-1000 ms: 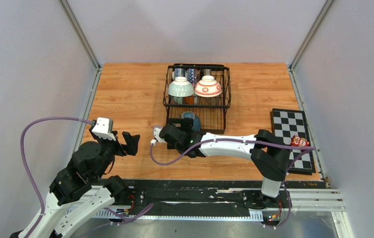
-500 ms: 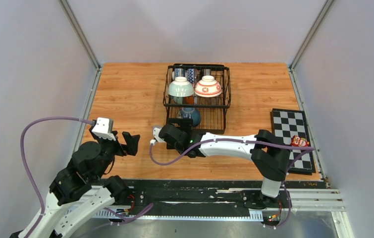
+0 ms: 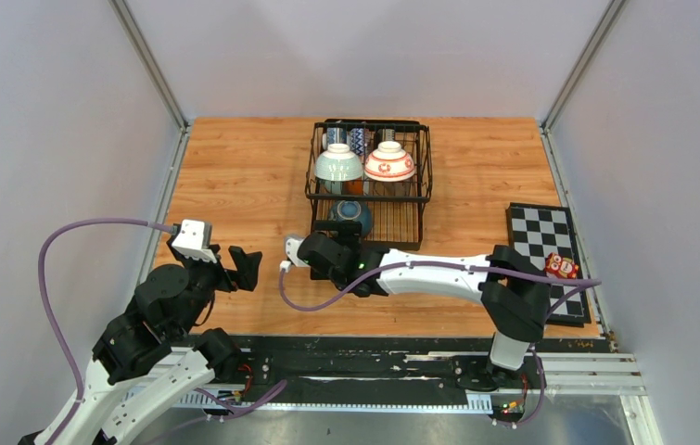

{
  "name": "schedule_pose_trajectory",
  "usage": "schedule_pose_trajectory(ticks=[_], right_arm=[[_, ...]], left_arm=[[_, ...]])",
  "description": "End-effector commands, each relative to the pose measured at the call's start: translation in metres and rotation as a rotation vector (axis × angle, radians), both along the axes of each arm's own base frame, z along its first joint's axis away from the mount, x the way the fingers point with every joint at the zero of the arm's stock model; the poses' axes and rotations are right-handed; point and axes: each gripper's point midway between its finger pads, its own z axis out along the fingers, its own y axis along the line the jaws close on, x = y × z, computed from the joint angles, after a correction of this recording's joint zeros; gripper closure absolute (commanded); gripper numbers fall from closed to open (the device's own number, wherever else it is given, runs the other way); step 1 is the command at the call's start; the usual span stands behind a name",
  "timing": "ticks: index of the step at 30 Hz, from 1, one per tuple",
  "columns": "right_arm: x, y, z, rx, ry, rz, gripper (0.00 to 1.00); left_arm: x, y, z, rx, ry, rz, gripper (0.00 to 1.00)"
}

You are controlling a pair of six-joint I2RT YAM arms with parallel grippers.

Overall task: Load the bowls into the dish rack
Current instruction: Turn the bowl upside down on the dish rack.

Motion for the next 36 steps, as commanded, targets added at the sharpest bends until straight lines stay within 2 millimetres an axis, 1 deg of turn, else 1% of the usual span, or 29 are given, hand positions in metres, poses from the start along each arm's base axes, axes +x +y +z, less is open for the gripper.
schedule_pose_trajectory(ticks=[1,11,19,22,26,30,33,34,36], right_arm=[[-0.011,-0.002,0.020,0.081,0.010,-0.012,0.12],[-0.035,-0.010,0.037,0.236,0.096,0.005,0.13],[-0.061,-0.024,0.065,0.429,0.175,0.031,0.14],[-0.067,-0.032,0.079,0.507,0.186,0.022,0.14],[-0.076,-0.045,0.093,0.604,0.203,0.005,0.15],[-0.078,-0.063,0.106,0.696,0.194,-0.055,0.15],[-0.077,-0.082,0.114,0.771,0.169,-0.132,0.13],[-0.077,-0.091,0.121,0.809,0.152,-0.159,0.11],[-0.075,-0.104,0.128,0.868,0.131,-0.207,0.10]], left_arm=[[0.003,0.001,0.000,0.006,-0.007,0.012,0.00],[0.005,-0.002,-0.003,0.012,0.010,0.010,0.00],[0.008,-0.006,-0.009,0.029,0.040,0.011,0.00],[0.009,-0.007,-0.011,0.037,0.054,0.012,0.00],[0.011,-0.011,-0.014,0.044,0.075,0.008,0.00],[0.013,-0.014,-0.017,0.052,0.099,0.005,0.00],[0.015,-0.021,-0.018,0.038,0.110,-0.008,0.00],[0.017,-0.025,-0.017,0.030,0.114,-0.015,0.00],[0.019,-0.033,-0.016,0.015,0.121,-0.036,0.00]])
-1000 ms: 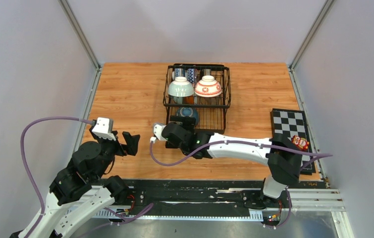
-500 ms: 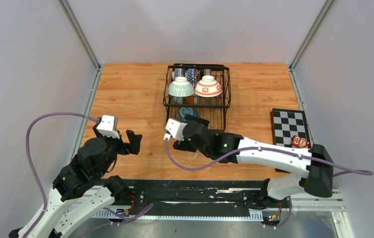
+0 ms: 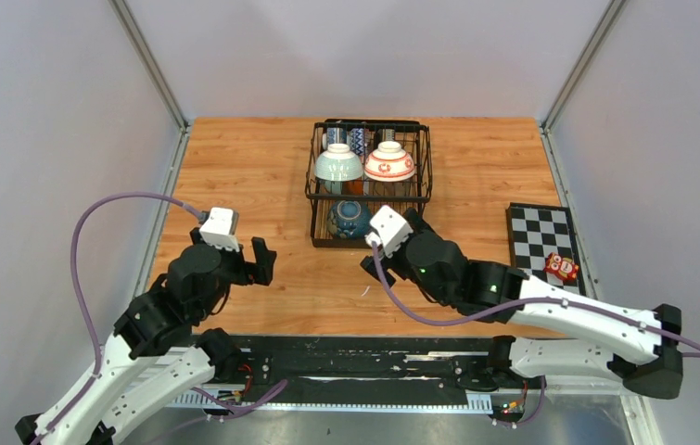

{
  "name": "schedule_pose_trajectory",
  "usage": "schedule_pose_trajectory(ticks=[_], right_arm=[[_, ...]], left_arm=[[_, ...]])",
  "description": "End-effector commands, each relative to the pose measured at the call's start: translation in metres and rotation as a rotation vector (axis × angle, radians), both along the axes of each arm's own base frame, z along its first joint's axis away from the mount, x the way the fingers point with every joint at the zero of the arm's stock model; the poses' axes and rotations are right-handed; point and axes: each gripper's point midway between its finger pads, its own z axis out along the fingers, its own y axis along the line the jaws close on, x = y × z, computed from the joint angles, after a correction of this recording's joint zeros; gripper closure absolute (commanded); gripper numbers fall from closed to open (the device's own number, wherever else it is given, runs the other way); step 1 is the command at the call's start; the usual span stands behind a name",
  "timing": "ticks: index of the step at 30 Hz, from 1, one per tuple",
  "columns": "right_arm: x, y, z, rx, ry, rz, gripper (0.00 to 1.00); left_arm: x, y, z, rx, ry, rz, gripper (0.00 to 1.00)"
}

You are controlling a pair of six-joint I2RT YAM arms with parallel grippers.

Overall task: Load the bowls into the dish rack
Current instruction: Turn the bowl upside down on the dish rack, then reset both arms

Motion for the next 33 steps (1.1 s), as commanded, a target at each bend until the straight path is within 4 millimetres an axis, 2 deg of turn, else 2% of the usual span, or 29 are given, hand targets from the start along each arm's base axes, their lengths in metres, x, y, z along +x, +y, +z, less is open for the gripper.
schedule_pose_trajectory(ticks=[1,7,11,16,23,28,33], right_arm=[[0.001,-0.035,0.010,0.134,0.030,-0.167,0.10],[0.009,-0.068,0.030,0.227,0.051,-0.291,0.11],[0.020,-0.082,0.033,0.238,0.100,-0.344,0.12],[0.043,-0.096,0.048,0.300,0.142,-0.414,0.13],[0.082,-0.104,0.073,0.377,0.180,-0.496,0.19],[0.111,-0.105,0.078,0.418,0.220,-0.542,0.24],[0.136,-0.105,0.076,0.439,0.254,-0.573,0.29]], left_arm=[[0.007,-0.018,0.010,-0.059,-0.001,-0.033,0.00],[0.022,-0.036,0.034,-0.076,0.003,-0.045,0.00],[0.040,-0.046,0.051,-0.036,-0.006,-0.038,0.01],[0.066,-0.062,0.074,0.002,-0.038,-0.029,0.04],[0.105,-0.077,0.101,0.075,-0.068,0.019,0.10],[0.135,-0.084,0.106,0.100,-0.065,0.051,0.16],[0.165,-0.086,0.096,0.108,-0.028,0.076,0.29]])
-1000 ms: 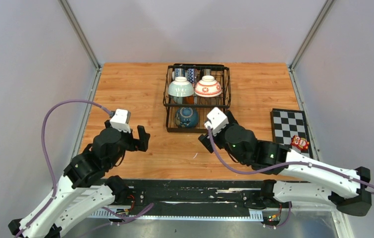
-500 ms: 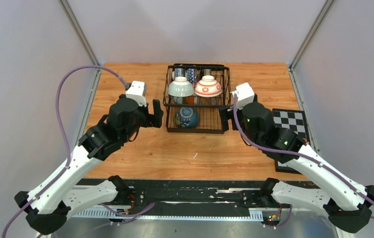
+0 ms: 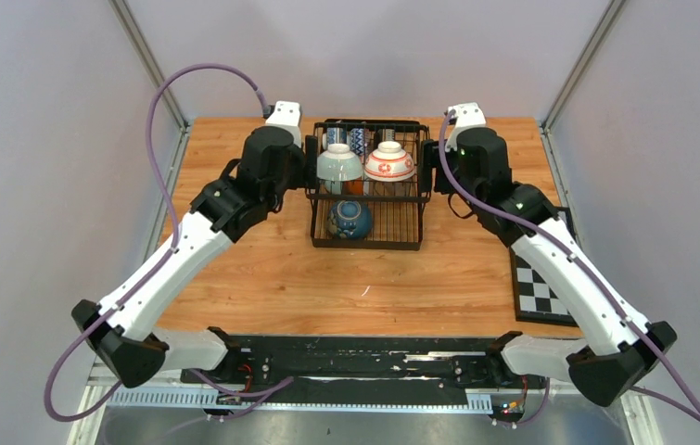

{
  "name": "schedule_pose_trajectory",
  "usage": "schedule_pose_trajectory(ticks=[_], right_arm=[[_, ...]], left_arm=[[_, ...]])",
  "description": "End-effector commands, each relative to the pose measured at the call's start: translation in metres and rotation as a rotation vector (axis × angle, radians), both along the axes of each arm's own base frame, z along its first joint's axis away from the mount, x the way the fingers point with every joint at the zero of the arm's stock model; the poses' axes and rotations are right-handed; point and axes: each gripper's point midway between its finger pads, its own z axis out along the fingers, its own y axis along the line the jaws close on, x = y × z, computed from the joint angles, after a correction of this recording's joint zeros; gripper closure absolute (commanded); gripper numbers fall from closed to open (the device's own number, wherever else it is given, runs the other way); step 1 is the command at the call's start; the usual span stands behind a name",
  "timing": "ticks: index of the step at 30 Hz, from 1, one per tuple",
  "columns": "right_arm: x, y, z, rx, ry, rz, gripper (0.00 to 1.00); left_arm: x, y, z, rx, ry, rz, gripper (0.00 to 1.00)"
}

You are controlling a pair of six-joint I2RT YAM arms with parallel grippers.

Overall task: Load the bowls into the dish rack
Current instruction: Reset both arms

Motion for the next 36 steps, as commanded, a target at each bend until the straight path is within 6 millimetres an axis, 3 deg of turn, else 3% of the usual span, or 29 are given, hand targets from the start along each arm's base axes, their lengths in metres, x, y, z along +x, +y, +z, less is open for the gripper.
schedule_pose_trajectory(ticks=[1,7,15,19,23,29,32,34,36], right_arm=[[0.015,0.003,0.005,0.064,0.026,-0.007,0.30],[0.034,0.003,-0.003,0.060,0.043,-0.034,0.35],[0.047,0.005,-0.017,0.039,0.069,-0.046,0.47],[0.049,0.006,-0.021,0.033,0.076,-0.052,0.60],[0.051,0.006,-0.027,0.025,0.088,-0.056,0.63],[0.049,0.004,-0.032,0.013,0.098,-0.052,0.79],[0.048,0.005,-0.034,0.013,0.103,-0.044,0.96],[0.046,0.007,-0.034,0.016,0.103,-0.029,0.97],[0.043,0.009,-0.032,0.022,0.102,-0.015,0.97]], left_arm=[[0.028,0.001,-0.002,0.006,-0.002,0.033,0.31],[0.049,-0.002,-0.023,-0.002,0.052,0.035,0.36],[0.058,-0.002,-0.035,-0.013,0.074,0.040,0.49],[0.058,-0.002,-0.040,-0.004,0.084,0.041,0.58],[0.057,-0.003,-0.046,-0.003,0.100,0.038,0.66],[0.052,-0.006,-0.053,-0.018,0.120,0.019,0.84],[0.048,-0.007,-0.052,-0.030,0.122,0.008,0.93],[0.046,-0.007,-0.051,-0.036,0.121,0.000,1.00],[0.043,-0.007,-0.050,-0.042,0.120,-0.008,1.00]])
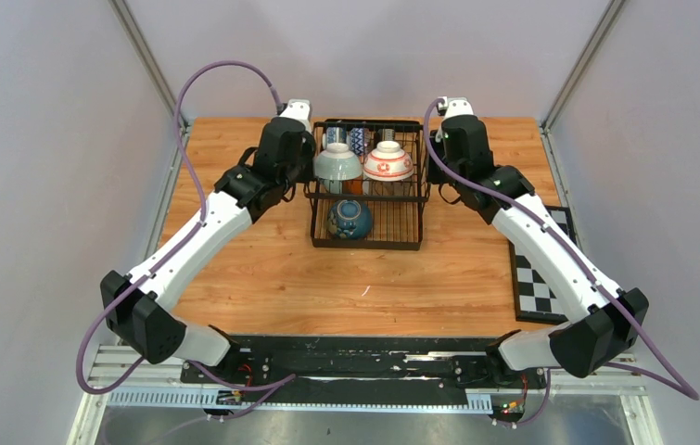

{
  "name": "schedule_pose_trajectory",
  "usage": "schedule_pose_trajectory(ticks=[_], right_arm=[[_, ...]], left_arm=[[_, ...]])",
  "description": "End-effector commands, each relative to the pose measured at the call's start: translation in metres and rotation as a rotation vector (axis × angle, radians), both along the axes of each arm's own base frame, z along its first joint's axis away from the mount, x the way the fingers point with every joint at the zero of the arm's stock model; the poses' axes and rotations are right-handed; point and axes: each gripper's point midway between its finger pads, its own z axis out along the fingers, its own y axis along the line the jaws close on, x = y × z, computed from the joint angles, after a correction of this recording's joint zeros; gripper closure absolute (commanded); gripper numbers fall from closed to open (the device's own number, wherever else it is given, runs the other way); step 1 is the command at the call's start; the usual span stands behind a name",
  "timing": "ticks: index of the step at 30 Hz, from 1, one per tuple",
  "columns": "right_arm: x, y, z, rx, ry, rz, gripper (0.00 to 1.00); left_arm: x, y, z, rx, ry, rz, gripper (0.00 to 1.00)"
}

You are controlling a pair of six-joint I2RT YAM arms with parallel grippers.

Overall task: Load the bowls into the dish rack
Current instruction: Reset both arms

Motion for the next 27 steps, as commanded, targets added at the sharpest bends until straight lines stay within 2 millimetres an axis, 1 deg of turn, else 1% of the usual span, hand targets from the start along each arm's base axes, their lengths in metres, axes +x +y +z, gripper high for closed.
schedule_pose_trajectory(ticks=[1,7,15,23,27], right_arm=[[-0.004,0.004,0.003,0.017,-0.006,0.045,0.97],[-0.014,0.005,0.006,0.032,-0.016,0.076,0.97],[-0.037,0.009,0.009,0.036,-0.027,0.103,0.97],[-0.058,0.002,0.008,0.037,-0.039,0.083,0.97],[-0.062,-0.002,0.005,0.035,-0.035,0.069,0.97]], left_arm=[[-0.009,0.011,0.001,0.009,0.002,-0.001,1.00],[-0.023,0.009,0.011,-0.032,-0.012,-0.046,1.00],[-0.050,0.010,0.017,-0.086,-0.016,-0.101,1.00],[-0.079,0.011,0.012,-0.146,0.006,-0.153,1.00],[-0.085,0.014,0.006,-0.139,0.016,-0.158,1.00]])
